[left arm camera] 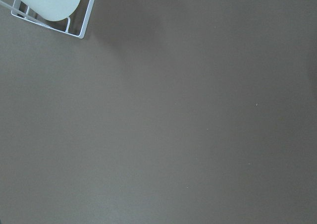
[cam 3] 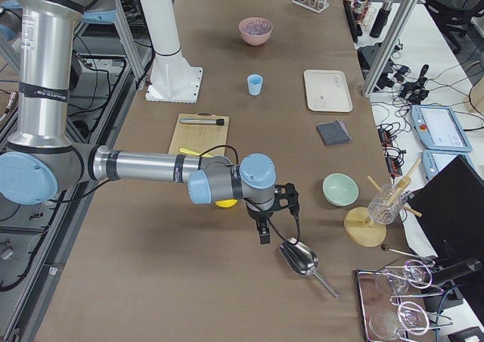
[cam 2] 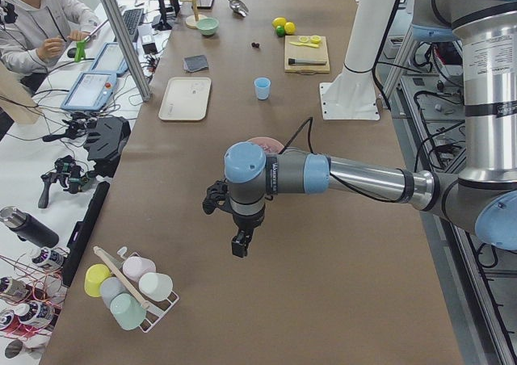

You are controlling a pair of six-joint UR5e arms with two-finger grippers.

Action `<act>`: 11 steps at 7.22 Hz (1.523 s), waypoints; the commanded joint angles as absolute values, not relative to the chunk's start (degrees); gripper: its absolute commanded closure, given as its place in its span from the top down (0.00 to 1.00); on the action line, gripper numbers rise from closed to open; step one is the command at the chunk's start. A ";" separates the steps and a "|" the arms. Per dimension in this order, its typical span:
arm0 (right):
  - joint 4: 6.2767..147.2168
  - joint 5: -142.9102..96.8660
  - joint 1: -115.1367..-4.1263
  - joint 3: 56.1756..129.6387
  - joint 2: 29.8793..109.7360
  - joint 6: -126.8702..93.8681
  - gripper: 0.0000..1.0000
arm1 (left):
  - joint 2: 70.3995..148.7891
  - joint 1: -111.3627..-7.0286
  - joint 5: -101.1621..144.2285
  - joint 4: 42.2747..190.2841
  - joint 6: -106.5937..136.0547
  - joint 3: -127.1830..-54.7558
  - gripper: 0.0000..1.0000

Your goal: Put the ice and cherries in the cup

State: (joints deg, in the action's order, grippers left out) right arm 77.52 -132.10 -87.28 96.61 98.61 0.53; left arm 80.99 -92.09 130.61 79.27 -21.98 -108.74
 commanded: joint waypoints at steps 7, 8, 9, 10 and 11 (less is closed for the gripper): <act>77.52 -132.88 -87.28 96.68 98.61 0.97 1.00 | 81.56 -91.41 131.04 81.12 -20.74 -108.28 0.98; 77.43 -133.85 -87.28 96.68 98.61 0.88 1.00 | 82.61 -91.32 130.96 80.95 -20.74 -107.85 0.98; 77.43 -134.03 -87.28 96.59 98.61 0.88 1.00 | 83.23 -91.23 130.96 80.77 -20.74 -107.49 0.98; 76.82 -134.03 -87.28 96.50 98.53 0.79 1.00 | 83.32 -91.14 130.78 80.86 -20.74 -107.14 0.98; 75.69 -134.21 -87.28 96.33 98.53 0.79 1.00 | 83.32 -91.23 130.78 80.86 -19.79 -107.14 0.98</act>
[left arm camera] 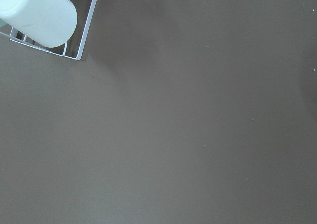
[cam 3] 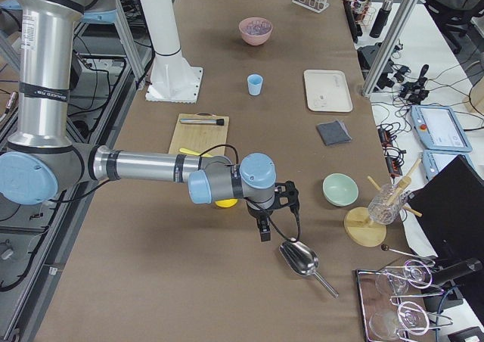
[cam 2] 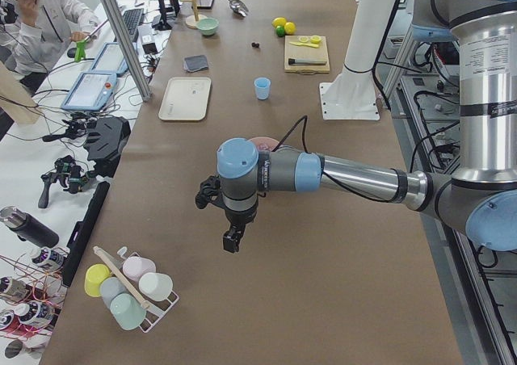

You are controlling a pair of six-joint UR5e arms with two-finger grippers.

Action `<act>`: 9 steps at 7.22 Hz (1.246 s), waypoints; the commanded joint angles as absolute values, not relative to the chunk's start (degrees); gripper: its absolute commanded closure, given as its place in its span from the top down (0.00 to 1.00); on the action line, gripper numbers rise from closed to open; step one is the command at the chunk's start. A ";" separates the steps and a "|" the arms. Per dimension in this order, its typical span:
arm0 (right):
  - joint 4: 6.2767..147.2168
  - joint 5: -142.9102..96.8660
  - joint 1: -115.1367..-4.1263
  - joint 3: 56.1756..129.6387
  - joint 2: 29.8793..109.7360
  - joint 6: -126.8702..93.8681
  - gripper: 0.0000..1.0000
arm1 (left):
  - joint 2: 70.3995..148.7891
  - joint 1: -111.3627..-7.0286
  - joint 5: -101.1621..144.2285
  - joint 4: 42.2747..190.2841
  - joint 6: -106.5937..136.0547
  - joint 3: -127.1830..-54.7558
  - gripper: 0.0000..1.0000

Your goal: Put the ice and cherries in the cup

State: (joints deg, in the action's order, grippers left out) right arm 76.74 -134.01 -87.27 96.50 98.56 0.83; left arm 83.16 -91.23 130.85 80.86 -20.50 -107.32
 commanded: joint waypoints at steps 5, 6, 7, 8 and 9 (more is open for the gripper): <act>75.06 -135.44 -87.28 96.50 99.31 0.88 1.00 | 84.80 -86.01 131.13 83.39 -9.84 -109.50 0.98; 75.06 -136.66 -87.28 96.42 99.66 0.88 1.00 | 84.90 -80.74 131.13 86.80 0.34 -110.99 0.98; 75.06 -137.02 -87.28 96.42 100.54 0.79 1.00 | 84.03 -78.42 131.65 91.19 9.40 -113.09 0.98; 74.97 -137.98 -87.28 96.59 100.46 0.79 1.00 | 84.81 -74.83 135.49 94.19 19.76 -113.81 0.98; 74.36 -140.08 -87.28 96.07 100.55 0.70 1.00 | 84.81 -70.62 135.79 98.74 31.26 -115.56 0.98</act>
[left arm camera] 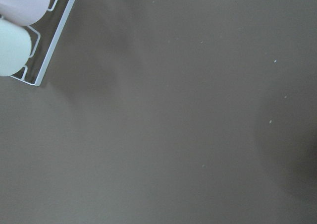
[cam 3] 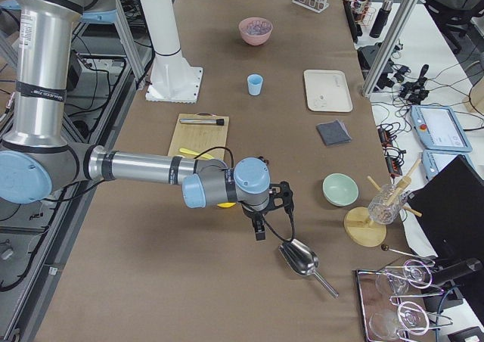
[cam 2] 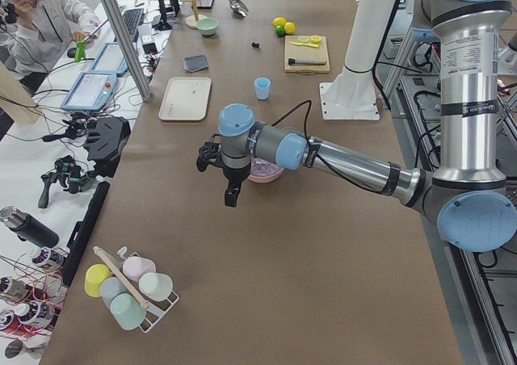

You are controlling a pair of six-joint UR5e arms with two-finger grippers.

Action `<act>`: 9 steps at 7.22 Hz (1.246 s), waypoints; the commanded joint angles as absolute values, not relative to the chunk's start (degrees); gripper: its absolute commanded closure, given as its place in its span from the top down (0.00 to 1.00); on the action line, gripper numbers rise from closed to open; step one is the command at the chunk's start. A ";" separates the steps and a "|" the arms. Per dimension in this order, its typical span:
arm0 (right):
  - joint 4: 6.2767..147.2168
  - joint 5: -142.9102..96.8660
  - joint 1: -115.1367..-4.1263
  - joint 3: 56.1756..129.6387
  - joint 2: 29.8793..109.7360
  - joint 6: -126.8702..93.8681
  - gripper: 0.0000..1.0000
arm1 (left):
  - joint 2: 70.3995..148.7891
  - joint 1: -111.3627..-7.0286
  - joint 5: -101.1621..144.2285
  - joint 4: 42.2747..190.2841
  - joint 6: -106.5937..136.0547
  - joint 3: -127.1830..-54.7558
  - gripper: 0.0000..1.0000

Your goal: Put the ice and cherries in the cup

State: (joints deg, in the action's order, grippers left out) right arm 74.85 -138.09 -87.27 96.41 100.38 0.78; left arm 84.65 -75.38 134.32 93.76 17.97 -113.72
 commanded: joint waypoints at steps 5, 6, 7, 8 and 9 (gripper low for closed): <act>72.79 -143.17 -87.28 94.75 100.90 0.97 1.00 | 94.03 -50.50 129.42 106.35 70.44 -116.63 0.97; 71.03 -143.09 -87.28 92.92 100.81 0.97 1.00 | 94.22 -47.49 126.16 106.26 71.53 -116.02 0.97; 67.54 -143.09 -87.28 90.81 100.72 0.97 1.00 | 93.61 -47.55 126.21 106.35 71.37 -115.58 0.97; 63.24 -143.09 -87.28 88.35 100.81 0.88 1.00 | 93.60 -47.37 126.12 106.35 71.28 -114.88 0.97; 60.15 -143.17 -87.28 86.68 100.81 0.62 1.00 | 93.52 -47.37 126.12 106.70 71.19 -114.09 0.97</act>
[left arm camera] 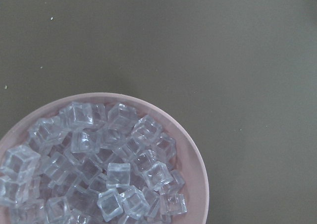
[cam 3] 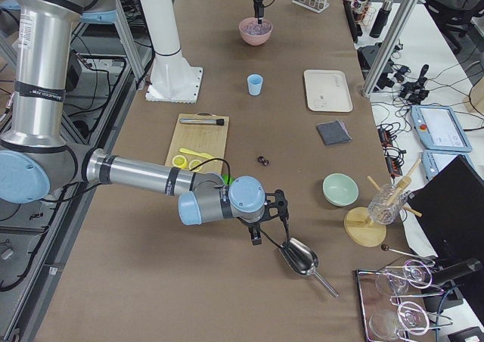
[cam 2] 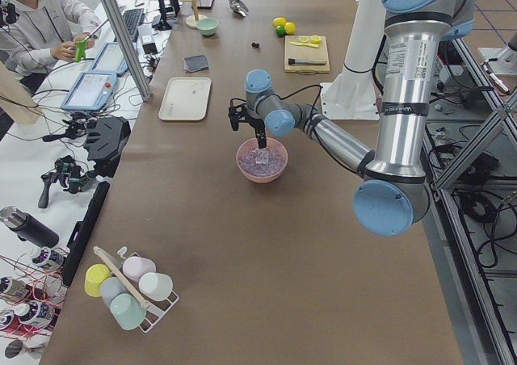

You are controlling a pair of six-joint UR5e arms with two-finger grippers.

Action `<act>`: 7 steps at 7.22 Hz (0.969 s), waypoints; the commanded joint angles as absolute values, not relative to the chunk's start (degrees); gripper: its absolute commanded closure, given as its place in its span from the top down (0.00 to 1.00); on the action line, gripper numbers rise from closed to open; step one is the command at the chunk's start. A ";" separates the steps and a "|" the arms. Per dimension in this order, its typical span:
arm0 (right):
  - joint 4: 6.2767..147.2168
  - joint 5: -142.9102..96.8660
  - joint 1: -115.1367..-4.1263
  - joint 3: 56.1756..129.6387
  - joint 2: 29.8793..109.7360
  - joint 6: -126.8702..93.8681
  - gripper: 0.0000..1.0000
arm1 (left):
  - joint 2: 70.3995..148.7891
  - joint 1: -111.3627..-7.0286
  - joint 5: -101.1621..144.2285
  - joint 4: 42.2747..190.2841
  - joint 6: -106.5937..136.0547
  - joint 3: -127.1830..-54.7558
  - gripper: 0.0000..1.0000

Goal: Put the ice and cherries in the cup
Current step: 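Move the left gripper over the pink ice bowl and lower it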

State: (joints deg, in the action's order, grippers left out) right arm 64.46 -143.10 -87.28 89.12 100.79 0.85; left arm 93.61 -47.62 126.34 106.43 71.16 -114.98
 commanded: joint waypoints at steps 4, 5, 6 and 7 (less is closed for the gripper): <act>59.77 -143.09 -87.28 86.57 100.81 0.53 1.00 | 89.74 -45.18 125.51 115.31 71.46 -109.96 0.97; 59.77 -143.17 -87.28 86.66 100.81 0.53 1.00 | 89.91 -42.57 122.90 115.40 71.37 -109.95 0.97; 59.77 -143.17 -87.28 86.66 100.81 0.61 1.00 | 89.83 -41.32 121.48 115.49 71.28 -109.86 0.95; 59.77 -143.17 -87.28 86.57 100.81 0.62 1.00 | 89.74 -41.22 121.46 115.49 71.28 -109.86 0.92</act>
State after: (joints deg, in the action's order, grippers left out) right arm 59.77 -143.16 -87.28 86.63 100.81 0.58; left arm 89.83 -41.98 122.20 115.38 71.32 -109.93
